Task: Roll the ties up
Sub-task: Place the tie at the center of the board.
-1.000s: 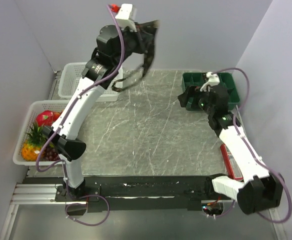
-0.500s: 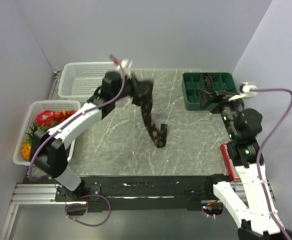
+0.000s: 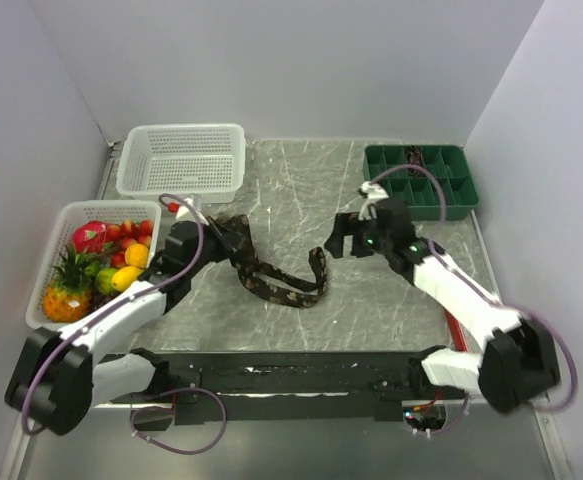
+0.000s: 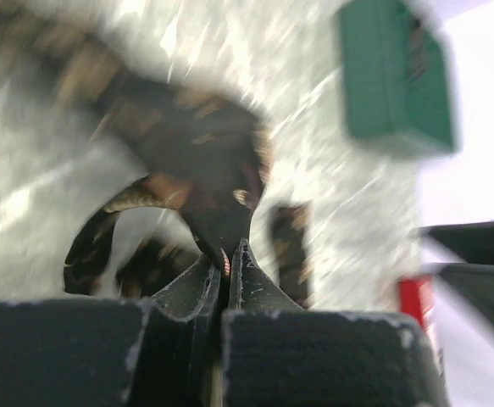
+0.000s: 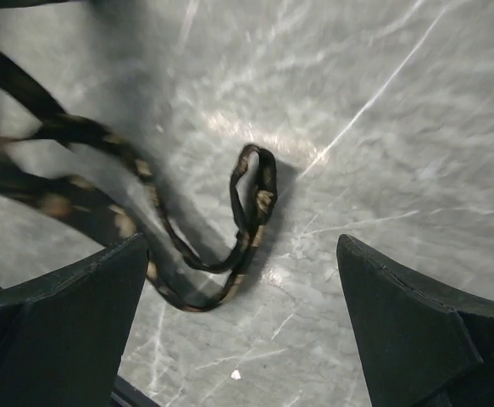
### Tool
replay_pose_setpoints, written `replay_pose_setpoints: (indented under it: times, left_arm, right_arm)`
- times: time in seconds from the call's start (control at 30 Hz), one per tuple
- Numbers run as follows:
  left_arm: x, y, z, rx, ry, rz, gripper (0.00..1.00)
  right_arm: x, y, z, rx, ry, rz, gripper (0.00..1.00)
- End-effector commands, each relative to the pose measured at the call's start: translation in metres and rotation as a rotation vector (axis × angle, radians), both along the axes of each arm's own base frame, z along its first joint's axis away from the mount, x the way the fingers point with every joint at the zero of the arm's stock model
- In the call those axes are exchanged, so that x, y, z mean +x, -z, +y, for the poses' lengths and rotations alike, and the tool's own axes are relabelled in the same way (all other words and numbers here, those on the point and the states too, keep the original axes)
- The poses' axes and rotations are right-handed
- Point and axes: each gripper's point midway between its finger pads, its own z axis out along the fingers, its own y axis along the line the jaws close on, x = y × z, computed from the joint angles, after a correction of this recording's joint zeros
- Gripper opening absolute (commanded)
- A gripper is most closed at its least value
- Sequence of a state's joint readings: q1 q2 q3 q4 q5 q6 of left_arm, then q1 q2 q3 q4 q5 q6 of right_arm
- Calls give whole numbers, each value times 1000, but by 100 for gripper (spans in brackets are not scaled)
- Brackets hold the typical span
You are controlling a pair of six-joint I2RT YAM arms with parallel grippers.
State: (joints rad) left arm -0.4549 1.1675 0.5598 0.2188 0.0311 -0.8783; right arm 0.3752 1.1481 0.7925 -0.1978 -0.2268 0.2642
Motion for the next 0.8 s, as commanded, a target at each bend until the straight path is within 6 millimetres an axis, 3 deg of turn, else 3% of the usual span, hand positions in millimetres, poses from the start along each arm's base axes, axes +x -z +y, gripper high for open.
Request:
replay_pose_setpoints:
  times: [0.0,0.03,0.1,0.13,0.3,0.5,0.6,0.63,0.7,0.73,0.77]
  left_arm:
    - [5,-13,14,-6,-79,-58,1]
    - [5,-12,14,1,-78,-49,1]
    - [4,-10,12,-1,-63,-41,1]
    - [5,-10,12,-1,-70,-43,1]
    - [4,-9,12,7,-64,-42,1]
    - [5,-5,15,23,-68,-38,1]
    - [4,-2,16,26,-75,-35,1]
    - [3,-3,15,17,-73,-38,1]
    - [2,-4,16,20,-77,-43,1]
    - [1,-4,17,20,-77,-43,1]
    - [2,-7,18,20,-83,-51,1]
  right_arm:
    - [25,17,19,-52,-9,79,99]
    - [26,40,25,-79,-25,148,98]
    - [32,46,35,-83,-51,187,96]
    - [31,62,39,-93,-58,239,95]
    - [33,84,47,-130,-46,316,94]
    - [28,110,61,-178,-49,404,82]
    - [24,123,66,-269,-47,426,79]
    - [21,129,59,-327,-26,443,77]
    - [22,141,57,-386,-4,470,60]
    - [22,142,57,-395,0,477,34]
    - [26,143,52,-419,20,466,23]
